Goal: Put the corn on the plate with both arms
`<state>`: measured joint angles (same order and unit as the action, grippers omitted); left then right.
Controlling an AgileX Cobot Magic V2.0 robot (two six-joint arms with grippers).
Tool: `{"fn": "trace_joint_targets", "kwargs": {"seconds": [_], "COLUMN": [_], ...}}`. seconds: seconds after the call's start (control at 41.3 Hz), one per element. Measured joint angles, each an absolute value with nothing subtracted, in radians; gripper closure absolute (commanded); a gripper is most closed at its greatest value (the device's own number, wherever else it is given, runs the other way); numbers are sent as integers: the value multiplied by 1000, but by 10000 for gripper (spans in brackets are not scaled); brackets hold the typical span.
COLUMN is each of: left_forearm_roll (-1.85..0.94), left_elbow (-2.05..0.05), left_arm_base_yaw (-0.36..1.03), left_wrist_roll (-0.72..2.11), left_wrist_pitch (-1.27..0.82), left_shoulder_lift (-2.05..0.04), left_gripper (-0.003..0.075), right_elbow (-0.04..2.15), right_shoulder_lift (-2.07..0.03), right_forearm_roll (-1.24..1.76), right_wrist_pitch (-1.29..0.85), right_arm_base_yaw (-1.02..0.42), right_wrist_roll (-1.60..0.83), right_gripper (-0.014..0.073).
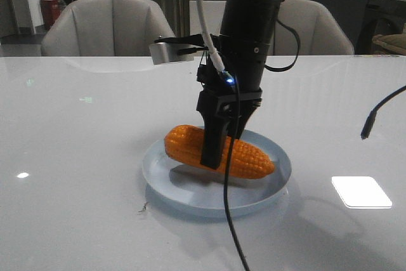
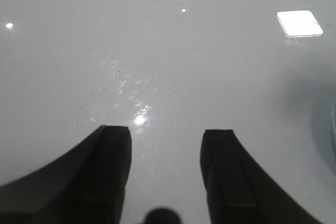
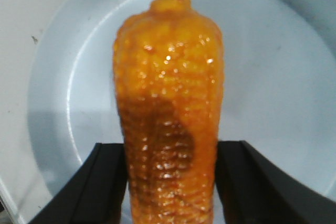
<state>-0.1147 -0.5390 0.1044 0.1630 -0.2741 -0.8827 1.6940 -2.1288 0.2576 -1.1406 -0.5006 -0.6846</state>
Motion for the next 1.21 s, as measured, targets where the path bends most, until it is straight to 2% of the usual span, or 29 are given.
{"fn": "trace_joint_targets", "kwargs": {"seconds": [0.387,0.677,0.871,1.064,1.209], "left_forearm_roll": [-115,-115,-115,-115,-115], "left_elbow": [-539,-539,-539,-539,-539], "left_arm_base_yaw": [104,104,104,104,104], "left_wrist_roll": [163,163,163,163,163], "left_wrist_pitch": [-274,-274,-274,-274,-274], "left_shoulder_lift": [-883,-883,-883,-883,-883], "left_gripper": [337,337,337,337,337], "right_elbow": [1748,1983,2082,2099,2099], "right_shoulder_lift": [-2129,-2120,-2077,-2011,-1964], "right_forearm_roll": [258,195,174,170,170], "right_wrist_pitch": [-1163,-1220,-1233,-1243,-1250], "right_arm_base_yaw": [-501,-501,-470,-416,-373], "right_wrist_roll": [-685,-665,-558,-401,-379], "right_gripper": [116,116,116,116,116]}}
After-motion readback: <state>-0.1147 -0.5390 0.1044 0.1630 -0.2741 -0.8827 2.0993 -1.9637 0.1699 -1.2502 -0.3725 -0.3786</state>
